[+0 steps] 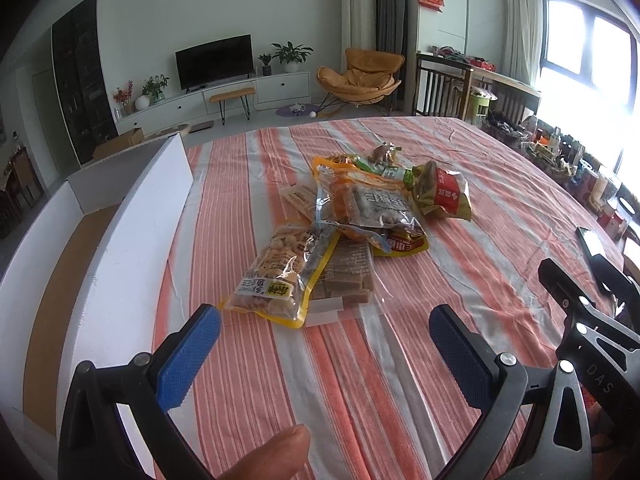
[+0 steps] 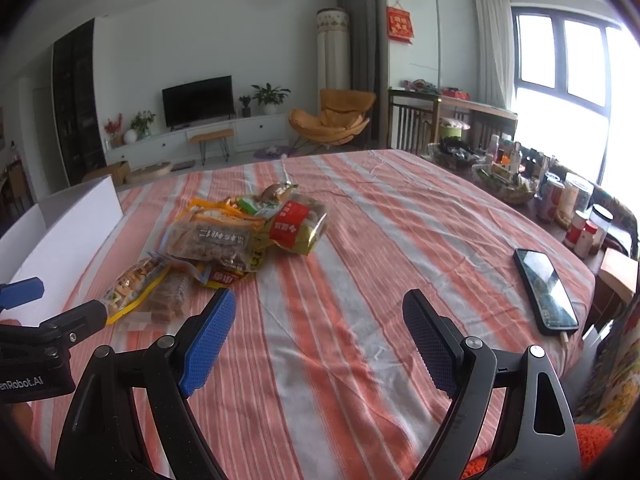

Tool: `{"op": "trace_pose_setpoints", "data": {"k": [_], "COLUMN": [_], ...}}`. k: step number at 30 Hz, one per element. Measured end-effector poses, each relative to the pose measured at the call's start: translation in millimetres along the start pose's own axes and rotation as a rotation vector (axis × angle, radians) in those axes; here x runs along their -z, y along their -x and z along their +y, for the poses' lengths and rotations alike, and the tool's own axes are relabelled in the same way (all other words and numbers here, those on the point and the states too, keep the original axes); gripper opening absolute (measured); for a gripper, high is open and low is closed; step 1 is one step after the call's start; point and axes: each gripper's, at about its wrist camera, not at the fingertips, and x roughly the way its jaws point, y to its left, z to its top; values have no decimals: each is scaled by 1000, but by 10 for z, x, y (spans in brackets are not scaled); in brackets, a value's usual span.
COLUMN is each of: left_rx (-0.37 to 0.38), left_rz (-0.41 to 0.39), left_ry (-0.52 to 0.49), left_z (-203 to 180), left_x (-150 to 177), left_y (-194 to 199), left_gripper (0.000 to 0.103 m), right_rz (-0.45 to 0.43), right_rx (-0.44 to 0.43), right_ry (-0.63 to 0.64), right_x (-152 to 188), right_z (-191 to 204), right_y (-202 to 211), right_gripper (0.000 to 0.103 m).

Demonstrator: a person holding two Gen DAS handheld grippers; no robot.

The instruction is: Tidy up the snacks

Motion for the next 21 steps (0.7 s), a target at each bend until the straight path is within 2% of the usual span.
{"op": "trace_pose_setpoints", "data": {"k": [21], "left_rx": [14], "left_rz": [27], "left_ry": [3], "left_z": [-4], "left_x": [12], "left_y": [-44], "left_gripper": [103], "right_rz": [11], "right_rx": [-3], "right_ry": [-3], "right_x": [40], "right_z": [-7], "right_y": [-39], "right_gripper": [88]}}
